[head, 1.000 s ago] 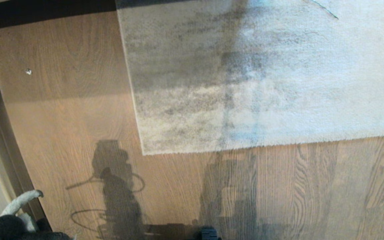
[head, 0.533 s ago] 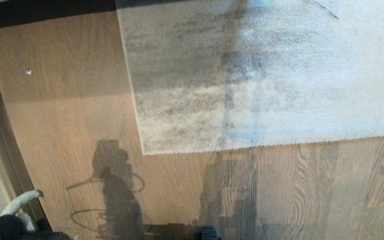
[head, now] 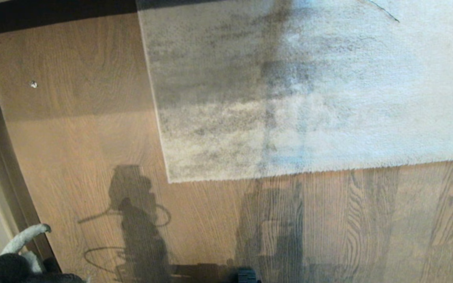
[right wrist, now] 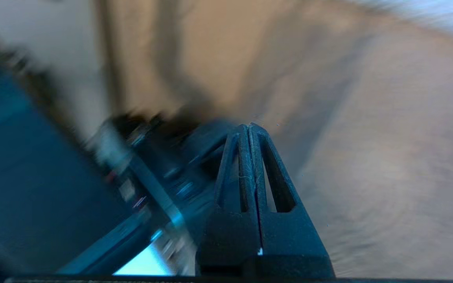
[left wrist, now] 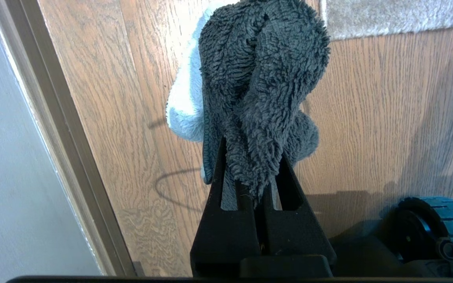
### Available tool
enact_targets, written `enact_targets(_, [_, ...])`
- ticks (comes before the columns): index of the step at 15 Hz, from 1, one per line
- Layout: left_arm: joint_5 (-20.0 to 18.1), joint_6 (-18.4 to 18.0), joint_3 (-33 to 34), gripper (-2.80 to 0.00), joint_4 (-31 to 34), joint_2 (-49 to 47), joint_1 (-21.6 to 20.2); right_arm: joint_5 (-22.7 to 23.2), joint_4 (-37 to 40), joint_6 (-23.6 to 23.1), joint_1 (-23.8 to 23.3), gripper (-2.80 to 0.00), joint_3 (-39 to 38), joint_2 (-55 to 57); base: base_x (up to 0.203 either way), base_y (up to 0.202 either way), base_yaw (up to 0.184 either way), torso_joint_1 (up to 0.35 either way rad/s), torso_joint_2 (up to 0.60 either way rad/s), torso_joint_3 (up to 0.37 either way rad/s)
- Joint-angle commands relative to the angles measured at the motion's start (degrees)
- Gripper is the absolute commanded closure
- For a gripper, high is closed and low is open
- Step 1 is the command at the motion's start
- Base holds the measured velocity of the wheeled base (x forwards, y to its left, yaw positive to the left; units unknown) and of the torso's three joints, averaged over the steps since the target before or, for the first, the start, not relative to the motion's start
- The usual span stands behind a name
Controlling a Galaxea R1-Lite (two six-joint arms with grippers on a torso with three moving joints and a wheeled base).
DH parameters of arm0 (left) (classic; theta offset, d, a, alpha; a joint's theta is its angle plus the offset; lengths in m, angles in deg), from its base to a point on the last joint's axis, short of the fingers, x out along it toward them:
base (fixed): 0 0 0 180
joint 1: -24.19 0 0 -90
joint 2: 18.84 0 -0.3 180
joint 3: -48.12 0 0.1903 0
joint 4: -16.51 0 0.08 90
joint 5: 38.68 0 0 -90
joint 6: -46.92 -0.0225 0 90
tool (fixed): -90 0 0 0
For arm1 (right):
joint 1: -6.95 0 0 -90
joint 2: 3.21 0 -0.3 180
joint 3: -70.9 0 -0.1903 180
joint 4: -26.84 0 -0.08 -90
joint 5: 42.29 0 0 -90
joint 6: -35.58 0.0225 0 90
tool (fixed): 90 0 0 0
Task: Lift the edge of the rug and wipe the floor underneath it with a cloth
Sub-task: Lift up the carpet
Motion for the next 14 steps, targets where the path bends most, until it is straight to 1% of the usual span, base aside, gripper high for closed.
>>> enact_targets(1, [0.0,0.0,0.0,0.0,0.0,0.0,0.0,0.1,-0.1,0.3,5.0,0.0,0.4,9.2,0.0,0.0,0.0,0.0,0.0,0.0])
enact_targets(2, [0.0,0.0,0.0,0.0,0.0,0.0,0.0,0.0,-0.6,1.7,6.7,0.0,0.9,12.9,0.0,0.0,0.0,0.0,0.0,0.0])
enact_targets(4, [0.0,0.0,0.0,0.0,0.0,0.0,0.0,-0.2,-4.1,7.2,8.8,0.0,1.5,20.4,0.0,0.0,0.0,0.0,0.0,0.0])
enact_targets(5, [0.0,0.0,0.0,0.0,0.0,0.0,0.0,-0.9,-6.0,9.6,9.2,0.0,1.6,24.4,0.0,0.0,0.0,0.0,0.0,0.0])
enact_targets(7, [0.0,0.0,0.0,0.0,0.0,0.0,0.0,-4.0,-9.4,15.7,9.6,0.0,1.6,32.8,0.0,0.0,0.0,0.0,0.0,0.0])
enact_targets(10, [0.0,0.0,0.0,0.0,0.0,0.0,0.0,-9.1,-17.4,28.6,10.2,0.0,1.5,44.1,0.0,0.0,0.0,0.0,0.0,0.0])
enact_targets(11, [0.0,0.0,0.0,0.0,0.0,0.0,0.0,-12.2,-21.0,34.7,11.2,0.0,1.6,48.1,0.0,0.0,0.0,0.0,0.0,0.0])
enact_targets(12, [0.0,0.0,0.0,0.0,0.0,0.0,0.0,-16.4,-24.4,41.0,12.9,0.0,1.6,51.8,0.0,0.0,0.0,0.0,0.0,0.0])
enact_targets(14, [0.0,0.0,0.0,0.0,0.0,0.0,0.0,-24.9,-28.0,52.2,17.5,0.0,1.9,55.8,0.0,0.0,0.0,0.0,0.0,0.0])
